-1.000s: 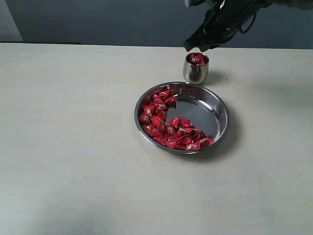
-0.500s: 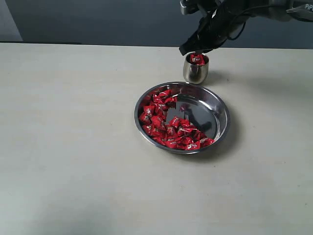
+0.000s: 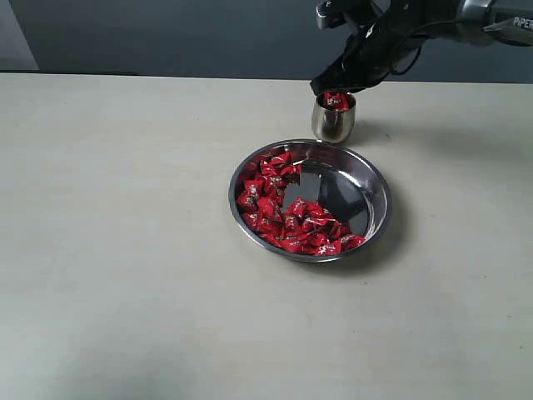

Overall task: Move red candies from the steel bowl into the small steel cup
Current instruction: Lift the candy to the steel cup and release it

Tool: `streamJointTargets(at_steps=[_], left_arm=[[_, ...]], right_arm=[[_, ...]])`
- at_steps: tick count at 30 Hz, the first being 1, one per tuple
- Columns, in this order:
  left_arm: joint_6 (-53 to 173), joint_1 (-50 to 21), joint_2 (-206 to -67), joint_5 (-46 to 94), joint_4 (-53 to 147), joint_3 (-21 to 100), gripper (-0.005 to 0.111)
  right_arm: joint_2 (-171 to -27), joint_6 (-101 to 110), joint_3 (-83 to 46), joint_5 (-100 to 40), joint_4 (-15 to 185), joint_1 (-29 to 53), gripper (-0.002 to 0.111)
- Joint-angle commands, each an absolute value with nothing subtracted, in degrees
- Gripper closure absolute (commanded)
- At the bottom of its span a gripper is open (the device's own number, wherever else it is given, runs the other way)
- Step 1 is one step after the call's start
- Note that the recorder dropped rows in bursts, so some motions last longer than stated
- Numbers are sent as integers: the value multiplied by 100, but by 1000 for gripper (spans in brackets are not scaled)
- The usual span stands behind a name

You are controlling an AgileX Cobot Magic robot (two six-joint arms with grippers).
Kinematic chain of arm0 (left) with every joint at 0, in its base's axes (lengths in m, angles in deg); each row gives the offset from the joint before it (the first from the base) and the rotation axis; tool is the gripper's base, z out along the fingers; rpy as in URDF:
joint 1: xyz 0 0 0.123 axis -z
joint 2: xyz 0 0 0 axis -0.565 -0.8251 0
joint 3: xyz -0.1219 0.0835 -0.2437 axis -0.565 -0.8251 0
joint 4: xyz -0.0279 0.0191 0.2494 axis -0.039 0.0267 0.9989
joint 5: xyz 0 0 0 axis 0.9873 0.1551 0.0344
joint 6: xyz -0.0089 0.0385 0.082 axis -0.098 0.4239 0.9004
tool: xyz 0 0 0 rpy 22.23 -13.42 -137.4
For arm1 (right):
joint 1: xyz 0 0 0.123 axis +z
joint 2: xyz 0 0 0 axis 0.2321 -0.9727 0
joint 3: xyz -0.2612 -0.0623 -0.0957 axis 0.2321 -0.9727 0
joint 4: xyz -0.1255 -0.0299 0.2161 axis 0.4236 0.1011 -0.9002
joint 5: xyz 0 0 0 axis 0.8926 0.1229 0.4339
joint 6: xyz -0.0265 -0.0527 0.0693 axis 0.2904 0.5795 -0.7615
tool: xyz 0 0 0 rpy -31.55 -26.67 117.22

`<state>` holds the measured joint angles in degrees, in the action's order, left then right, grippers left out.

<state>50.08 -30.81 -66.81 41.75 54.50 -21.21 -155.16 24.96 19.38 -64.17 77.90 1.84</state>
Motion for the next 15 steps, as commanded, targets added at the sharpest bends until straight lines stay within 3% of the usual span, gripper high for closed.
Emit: streamJointTargets(at_steps=[1, 6, 15], left_arm=[[4976, -3021, -6656, 4155, 5448, -2115, 106], [4976, -3021, -6656, 4155, 5448, -2115, 106], [4976, -3021, -6656, 4155, 5448, -2115, 106]], right_arm=[[-15539, 2451, 1982, -6391, 7677, 128, 107], [-15585, 2451, 1982, -6391, 7677, 128, 92], [-15585, 2451, 1982, -6381, 7677, 128, 91]])
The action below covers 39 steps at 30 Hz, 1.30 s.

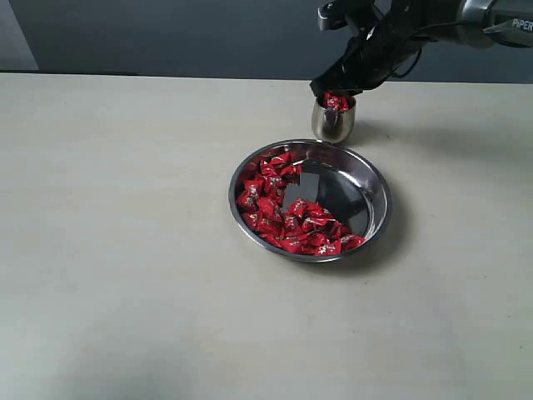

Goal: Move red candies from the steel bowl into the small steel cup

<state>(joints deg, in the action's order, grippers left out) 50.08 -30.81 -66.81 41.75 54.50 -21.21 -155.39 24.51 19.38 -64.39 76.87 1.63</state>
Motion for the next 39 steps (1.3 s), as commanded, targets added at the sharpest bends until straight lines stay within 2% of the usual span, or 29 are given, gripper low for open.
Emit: streamJointTargets(at_steps=[1, 7, 18, 28, 39], left_arm=[[4976, -3021, -6656, 4155, 5448, -2115, 106], [4976, -3021, -6656, 4155, 5448, -2115, 106], [4976, -3021, -6656, 4155, 5448, -2115, 106], [4976, -3021, -6656, 4155, 5448, -2115, 106], [4976, -3021, -6656, 4155, 5448, -2115, 106]], right_arm=[[-15585, 2451, 1982, -6381, 7677, 128, 91], [-15473, 2451, 1982, -6468, 7693, 128, 91], [-15085, 2521, 1982, -7729, 7448, 140, 91], [-14994, 3301, 1971, -9984, 6386, 151, 91], [-15392, 3548, 1962, -9984, 6407, 603, 91]])
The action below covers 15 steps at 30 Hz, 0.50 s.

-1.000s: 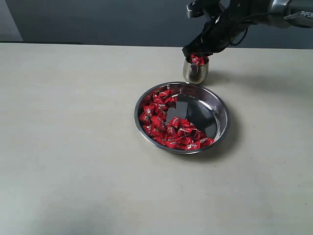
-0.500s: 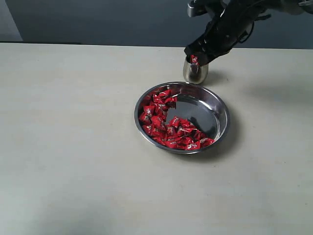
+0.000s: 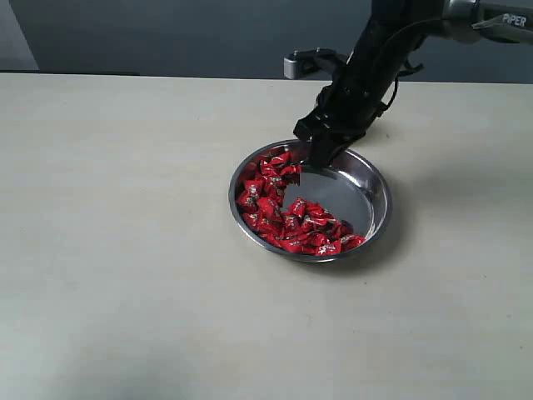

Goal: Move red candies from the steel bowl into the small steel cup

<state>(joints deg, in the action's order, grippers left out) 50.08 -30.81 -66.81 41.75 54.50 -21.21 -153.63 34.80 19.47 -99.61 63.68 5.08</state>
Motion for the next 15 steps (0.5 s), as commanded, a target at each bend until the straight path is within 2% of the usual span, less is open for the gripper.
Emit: streamJointTargets(at_steps=[1, 2, 3, 4, 15], left_arm=[[4976, -3021, -6656, 4155, 5448, -2115, 106], [4976, -3021, -6656, 4155, 5448, -2115, 106], [4976, -3021, -6656, 4155, 5448, -2115, 106], [4976, -3021, -6656, 4155, 5448, -2115, 106], [4976, -3021, -6656, 4155, 5448, -2115, 106]], right_arm=[[-15392, 3548, 1840, -9984, 6396, 637, 86], [-15392, 3548, 1810, -9984, 6410, 637, 82], [-15392, 3548, 1717, -9984, 6456, 637, 68], [-15392, 3474, 1654, -9984, 6619, 647, 61], [-15445, 3327, 1253, -9984, 6627, 672, 64]])
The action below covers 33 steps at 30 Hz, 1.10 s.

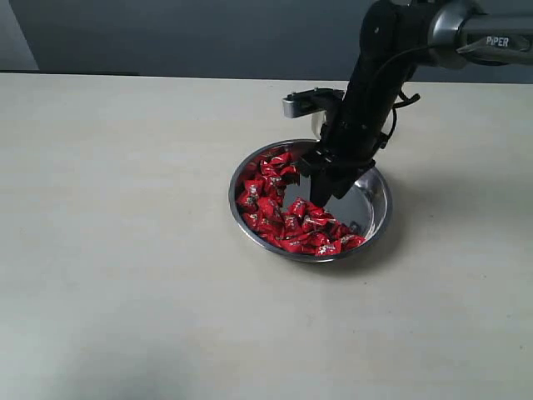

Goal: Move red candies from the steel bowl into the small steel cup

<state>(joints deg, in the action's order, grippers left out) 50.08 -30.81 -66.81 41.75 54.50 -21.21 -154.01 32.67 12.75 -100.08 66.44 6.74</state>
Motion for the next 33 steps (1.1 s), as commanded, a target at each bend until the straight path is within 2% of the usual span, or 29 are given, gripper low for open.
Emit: streamJointTargets(at_steps=[1, 13, 21, 33], left_arm=[[4976, -3021, -6656, 4155, 5448, -2115, 106], [4976, -3021, -6656, 4155, 5448, -2115, 106], [4976, -3021, -6656, 4155, 5448, -2115, 106], [4976, -3021, -6656, 4155, 5448, -2115, 106]], right_arm=[[-15479, 3327, 1253, -9984, 6627, 672, 64], [-15792, 3327, 1253, -9984, 6494, 672, 64], [-15792, 3430, 1300, -9984, 6517, 672, 98], [-15781, 3430, 1520, -9984, 6532, 672, 99]])
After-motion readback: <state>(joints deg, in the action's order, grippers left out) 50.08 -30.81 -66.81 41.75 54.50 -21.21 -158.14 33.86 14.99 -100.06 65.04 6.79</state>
